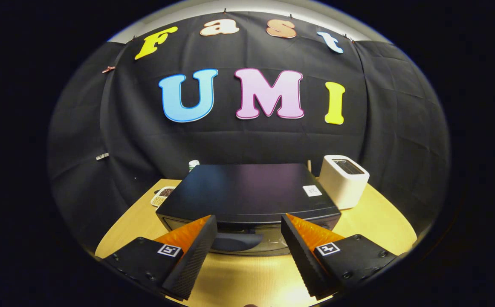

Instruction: Open the toaster oven, put the food inside, and close the toaster oven door.

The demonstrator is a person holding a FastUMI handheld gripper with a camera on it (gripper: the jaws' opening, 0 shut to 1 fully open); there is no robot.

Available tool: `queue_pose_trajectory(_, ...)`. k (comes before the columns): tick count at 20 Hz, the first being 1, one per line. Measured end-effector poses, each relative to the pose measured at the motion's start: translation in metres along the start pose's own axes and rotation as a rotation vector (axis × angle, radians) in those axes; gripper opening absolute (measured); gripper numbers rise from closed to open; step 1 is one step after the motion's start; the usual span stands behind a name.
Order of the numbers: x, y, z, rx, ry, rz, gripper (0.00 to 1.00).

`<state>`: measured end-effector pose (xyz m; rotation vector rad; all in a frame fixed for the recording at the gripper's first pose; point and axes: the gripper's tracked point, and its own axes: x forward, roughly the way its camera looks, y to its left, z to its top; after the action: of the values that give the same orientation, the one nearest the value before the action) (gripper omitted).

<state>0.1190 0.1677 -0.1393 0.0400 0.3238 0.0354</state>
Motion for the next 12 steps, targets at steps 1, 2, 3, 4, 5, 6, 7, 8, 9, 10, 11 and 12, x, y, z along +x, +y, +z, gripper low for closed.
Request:
queue_pose_trajectory(1, 0.005, 0.004, -0.005, 0.006, 0.013, -0.005, 0.98)
queue_pose_trajectory(2, 0.008, 0.007, -0.007, 0.008, 0.022, -0.008, 0.98)
queue_pose_trajectory(3, 0.011, 0.009, -0.010, 0.003, 0.030, -0.013, 0.98)
queue_pose_trajectory(4, 0.015, 0.010, -0.014, -0.003, 0.038, -0.014, 0.98)
queue_pose_trajectory(5, 0.019, 0.010, -0.019, -0.011, 0.053, -0.020, 0.99)
queue_pose_trajectory(6, 0.022, 0.007, -0.027, -0.013, 0.081, -0.032, 0.98)
queue_pose_trajectory(7, 0.021, 0.006, -0.029, -0.004, 0.087, -0.035, 0.99)
queue_pose_trajectory(8, 0.025, 0.006, -0.023, -0.003, 0.063, -0.042, 0.99)
queue_pose_trajectory(9, 0.024, 0.007, -0.026, -0.005, 0.082, -0.042, 0.98)
queue_pose_trajectory(10, 0.024, 0.006, -0.023, -0.007, 0.063, -0.043, 0.98)
queue_pose_trajectory(11, 0.025, 0.007, -0.026, -0.002, 0.074, -0.044, 1.00)
queue_pose_trajectory(12, 0.025, 0.007, -0.026, 0.010, 0.080, -0.044, 1.00)
